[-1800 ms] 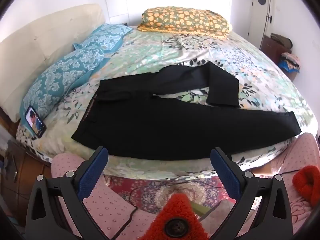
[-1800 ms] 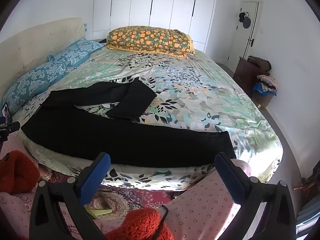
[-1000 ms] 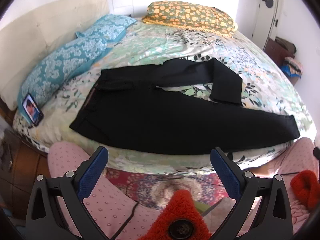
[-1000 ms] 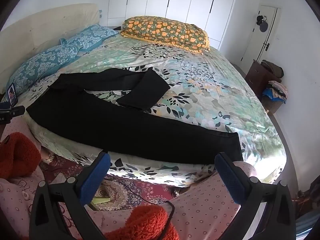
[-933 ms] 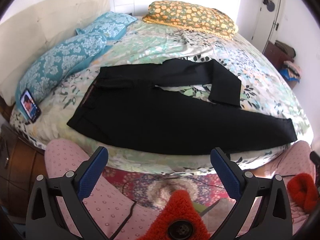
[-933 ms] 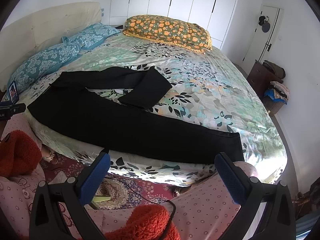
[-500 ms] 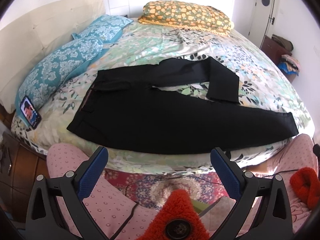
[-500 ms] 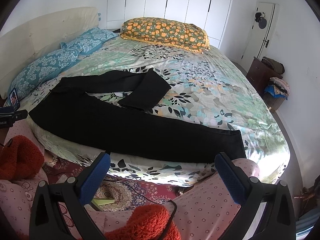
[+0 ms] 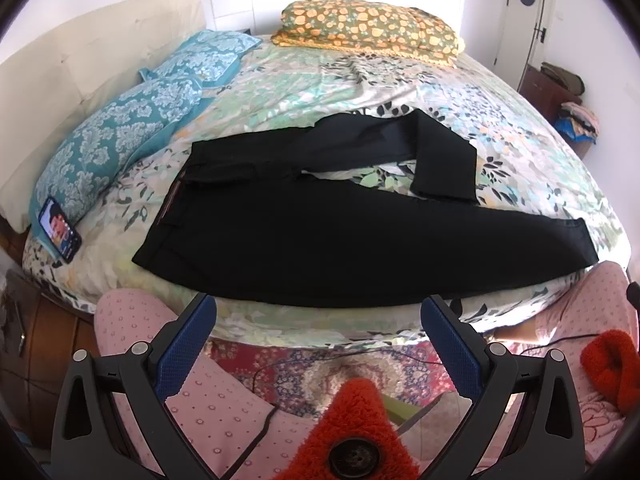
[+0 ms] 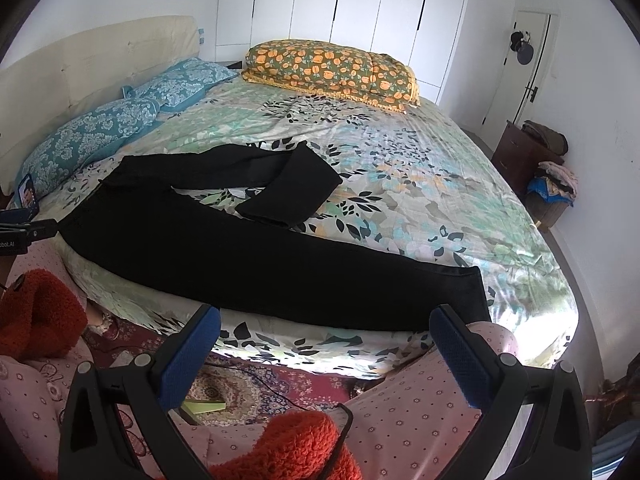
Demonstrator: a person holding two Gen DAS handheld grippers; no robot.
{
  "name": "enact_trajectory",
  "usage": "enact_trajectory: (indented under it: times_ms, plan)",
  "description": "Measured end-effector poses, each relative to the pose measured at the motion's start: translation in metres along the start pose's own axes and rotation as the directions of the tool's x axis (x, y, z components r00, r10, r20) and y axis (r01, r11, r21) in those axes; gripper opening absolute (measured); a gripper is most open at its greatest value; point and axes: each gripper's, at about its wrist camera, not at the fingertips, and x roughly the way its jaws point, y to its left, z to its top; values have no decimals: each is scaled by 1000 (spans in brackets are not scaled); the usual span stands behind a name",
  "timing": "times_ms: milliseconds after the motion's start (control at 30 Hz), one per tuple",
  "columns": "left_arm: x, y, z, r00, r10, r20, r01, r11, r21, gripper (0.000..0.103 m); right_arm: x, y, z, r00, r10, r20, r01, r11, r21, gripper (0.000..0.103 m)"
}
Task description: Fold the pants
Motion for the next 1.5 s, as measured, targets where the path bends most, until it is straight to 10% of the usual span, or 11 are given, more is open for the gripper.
enact_trajectory:
  times_ms: [1500]
  plan:
    - [-10, -47, -3, 1000, -1, 23, -3, 983, 183, 102, -13, -23, -17, 996, -79, -47, 85, 988, 127, 103]
